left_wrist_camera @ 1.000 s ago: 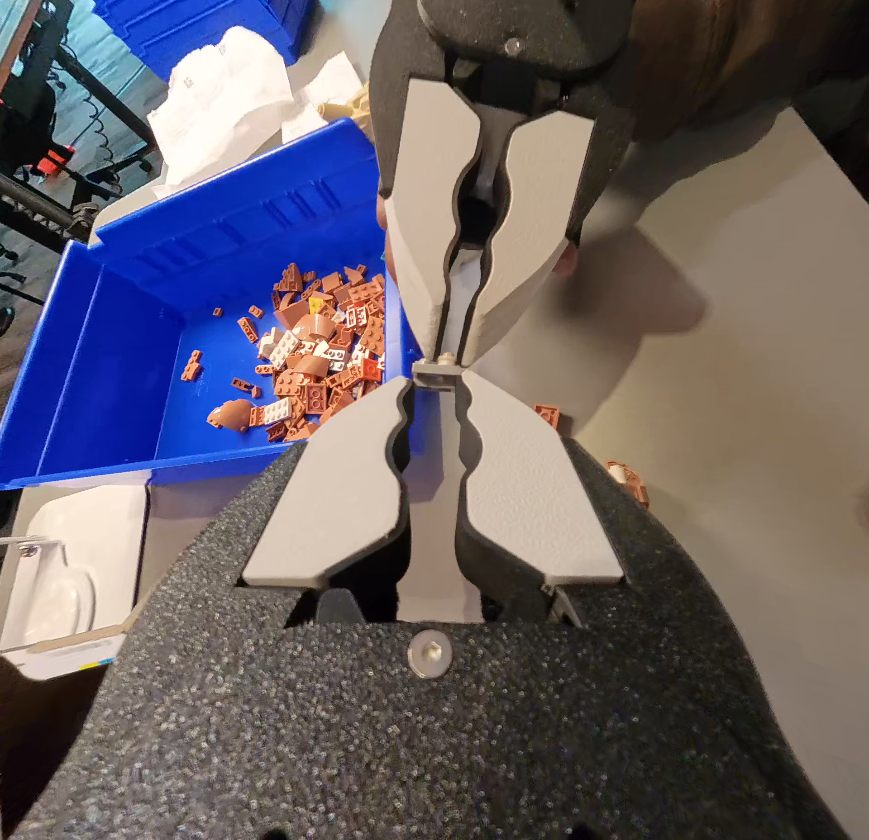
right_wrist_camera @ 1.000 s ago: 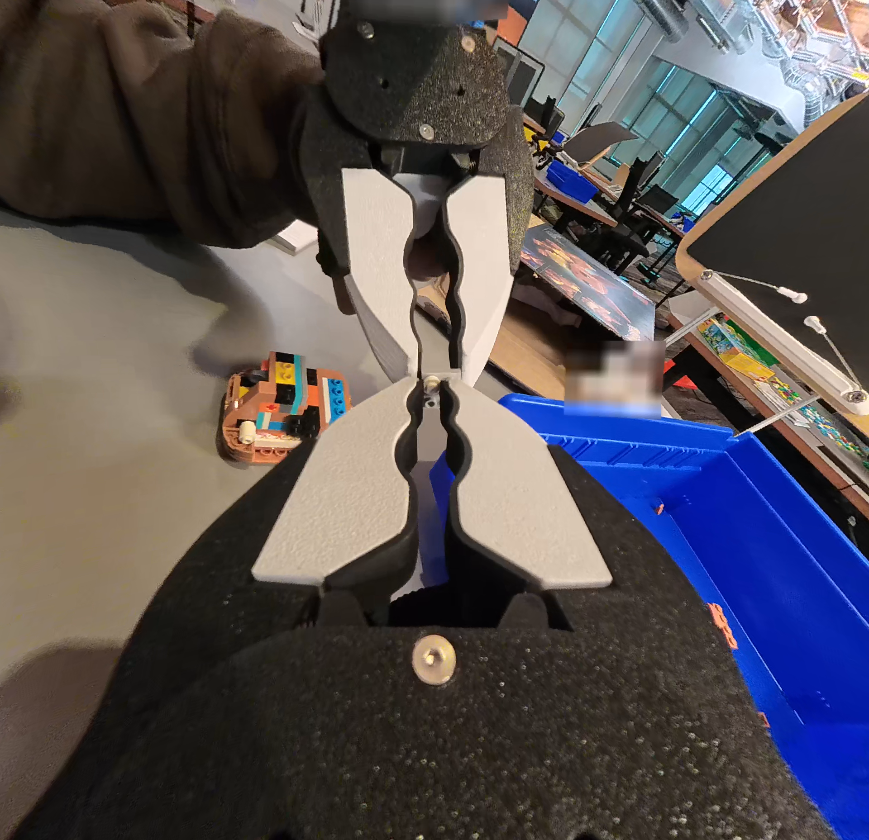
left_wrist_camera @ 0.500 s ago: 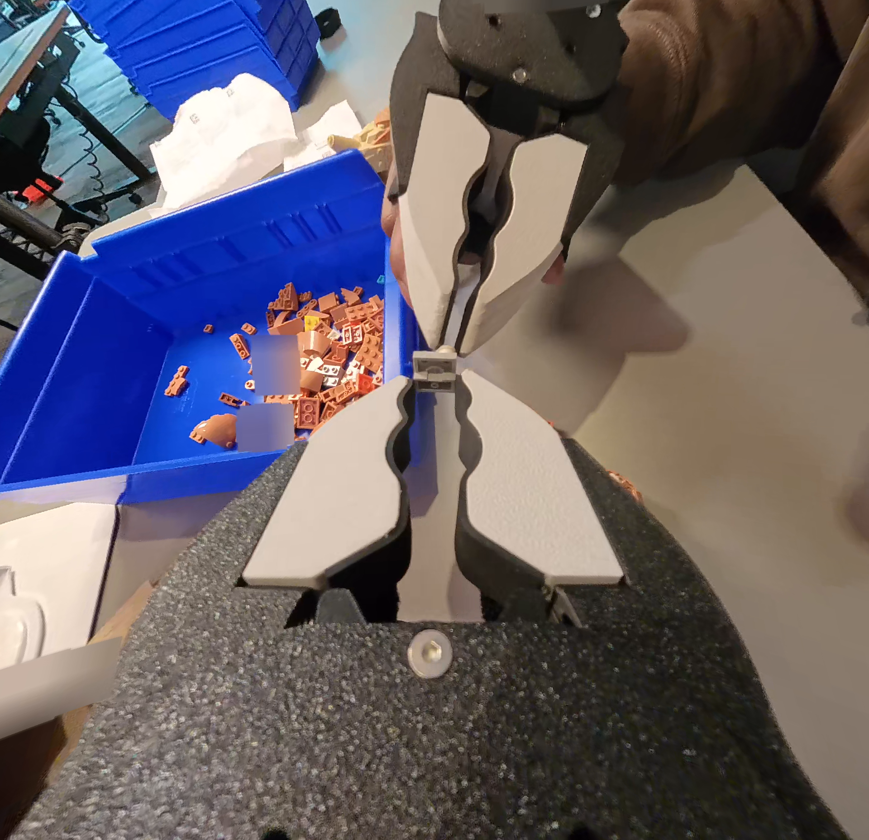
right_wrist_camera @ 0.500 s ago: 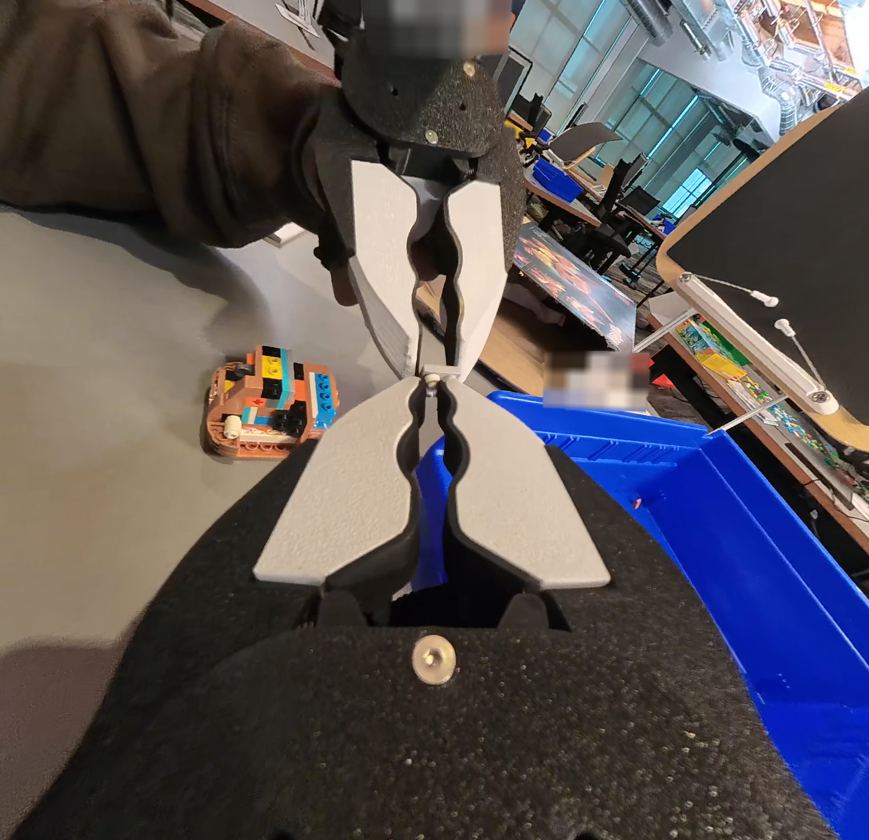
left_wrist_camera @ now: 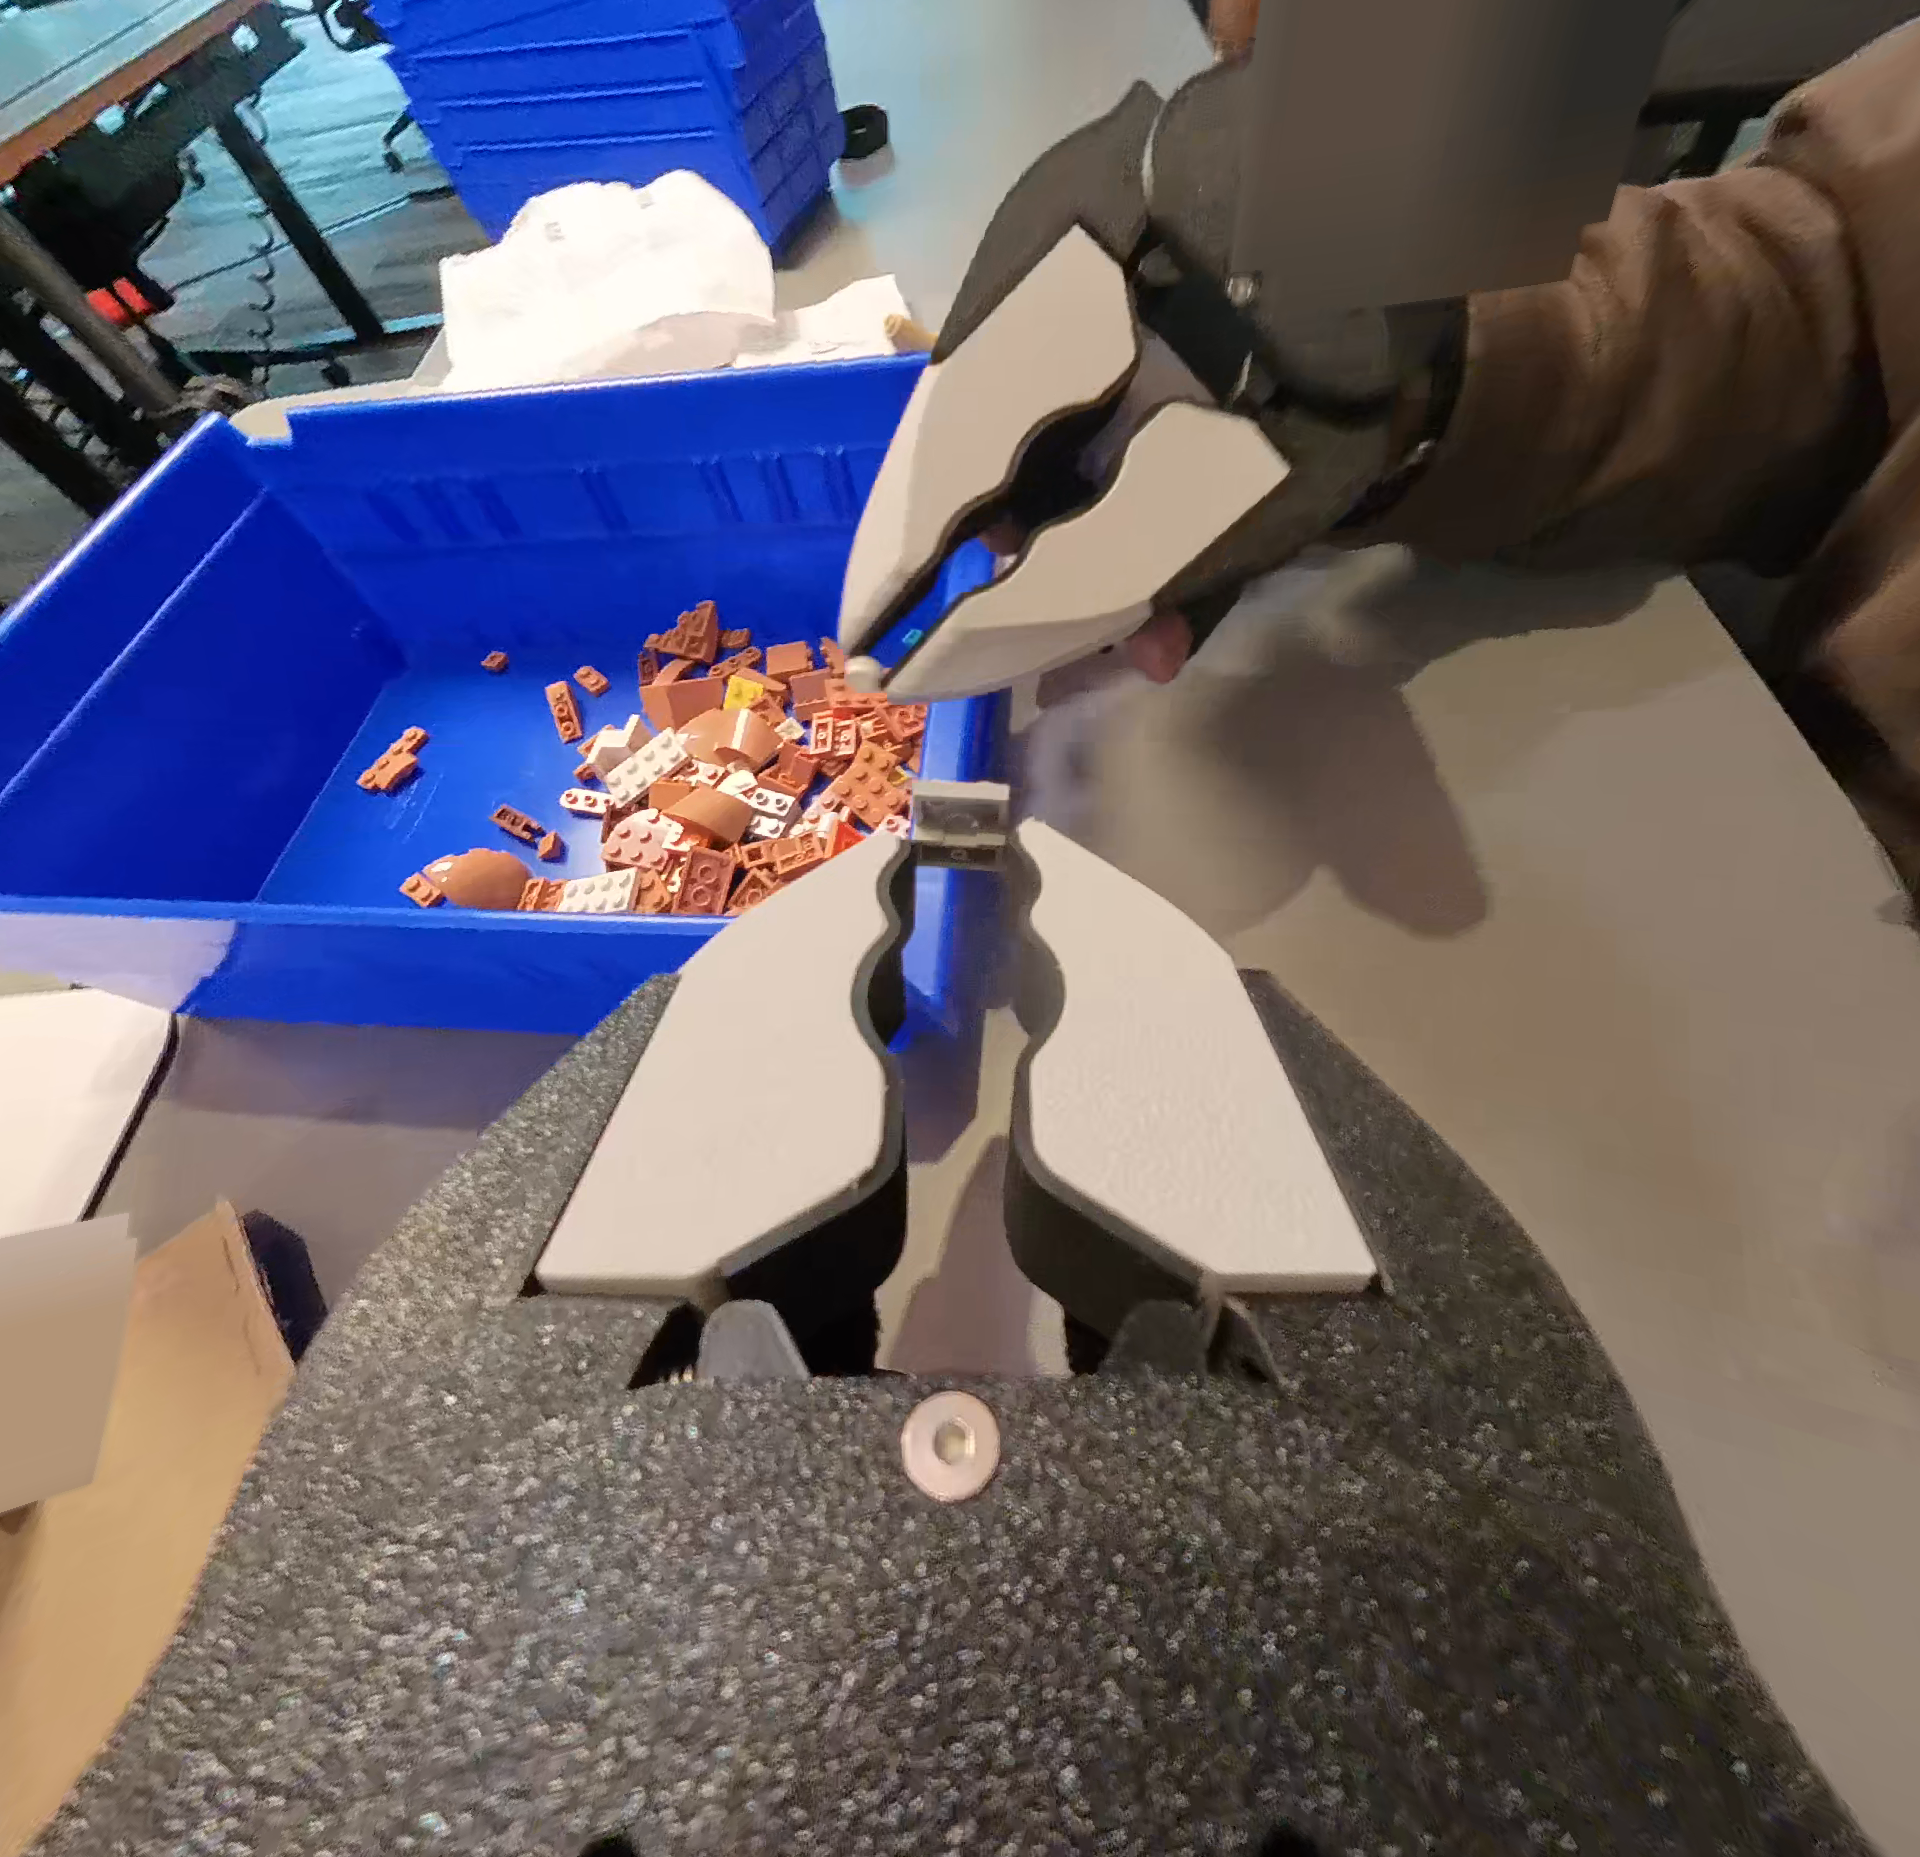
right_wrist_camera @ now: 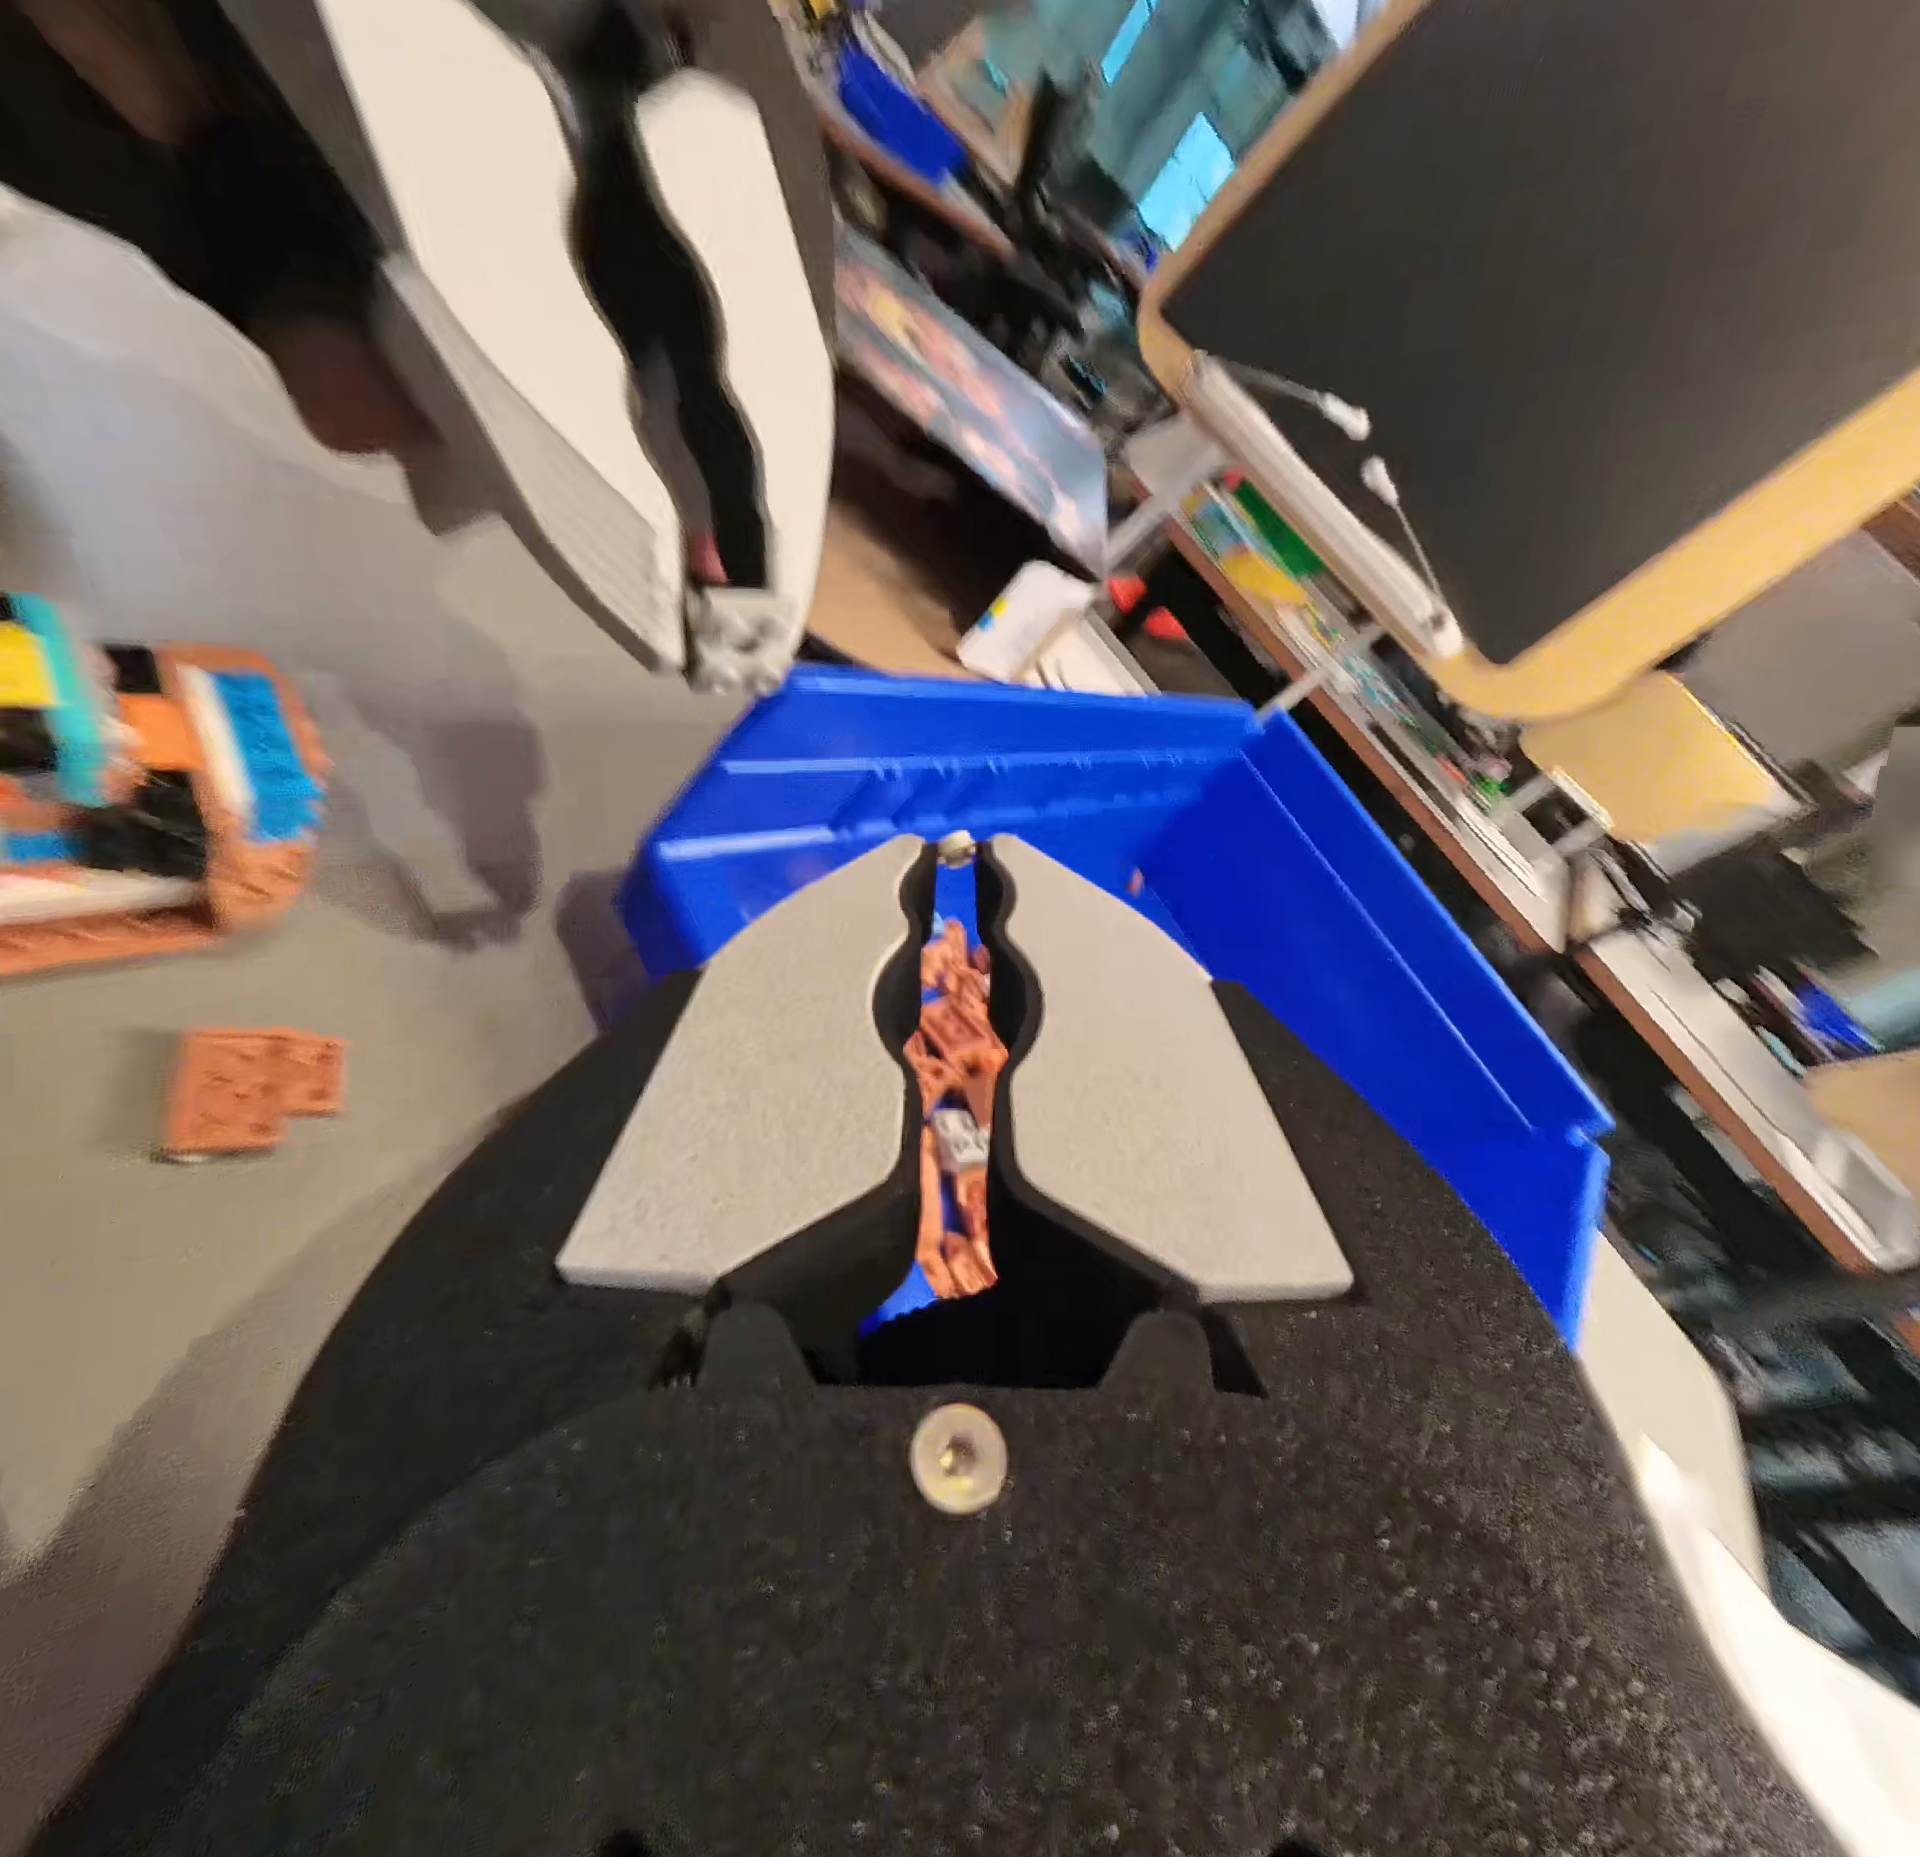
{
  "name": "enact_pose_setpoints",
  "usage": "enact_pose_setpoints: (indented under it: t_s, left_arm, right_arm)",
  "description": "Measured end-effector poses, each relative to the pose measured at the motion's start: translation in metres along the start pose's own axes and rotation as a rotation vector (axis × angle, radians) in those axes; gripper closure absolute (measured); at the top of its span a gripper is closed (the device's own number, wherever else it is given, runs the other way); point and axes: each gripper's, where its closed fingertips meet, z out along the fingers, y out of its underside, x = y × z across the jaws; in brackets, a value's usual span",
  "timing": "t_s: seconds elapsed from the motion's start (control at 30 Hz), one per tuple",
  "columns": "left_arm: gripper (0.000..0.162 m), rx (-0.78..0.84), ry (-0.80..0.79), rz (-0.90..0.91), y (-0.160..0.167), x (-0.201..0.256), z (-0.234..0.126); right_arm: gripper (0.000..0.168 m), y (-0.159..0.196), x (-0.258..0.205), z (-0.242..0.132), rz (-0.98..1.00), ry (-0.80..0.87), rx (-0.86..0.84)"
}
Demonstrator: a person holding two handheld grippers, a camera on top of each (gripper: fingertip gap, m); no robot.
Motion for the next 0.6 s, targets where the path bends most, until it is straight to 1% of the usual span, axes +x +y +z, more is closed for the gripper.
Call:
enact_pose_setpoints:
  t_s: [0.07,0.17,0.3,0.43,0.5,0.6]
  left_arm:
    - [0.146,-0.006,-0.018,-0.017,0.001,-0.003,0.002]
    - [0.146,0.004,-0.023,-0.045,-0.001,-0.004,0.002]
    - [0.146,0.025,-0.009,-0.119,-0.003,-0.005,0.002]
    - [0.146,0.046,0.069,-0.224,-0.005,0.004,0.006]
    - [0.146,0.045,0.116,-0.261,-0.004,0.009,0.008]
    - [0.146,0.045,0.157,-0.296,-0.005,0.015,0.010]
  right_arm:
    - [0.158,0.013,0.002,0.005,-0.036,0.036,-0.072]
    - [0.152,0.014,0.000,0.006,-0.056,0.034,-0.079]
    - [0.146,0.002,-0.006,0.003,-0.100,0.012,-0.012]
    - [0.142,-0.024,-0.028,-0.005,-0.279,-0.024,0.135]
    - [0.136,-0.024,-0.034,-0.004,-0.352,-0.015,0.128]
    - [0.135,-0.026,-0.040,-0.003,-0.386,-0.014,0.139]
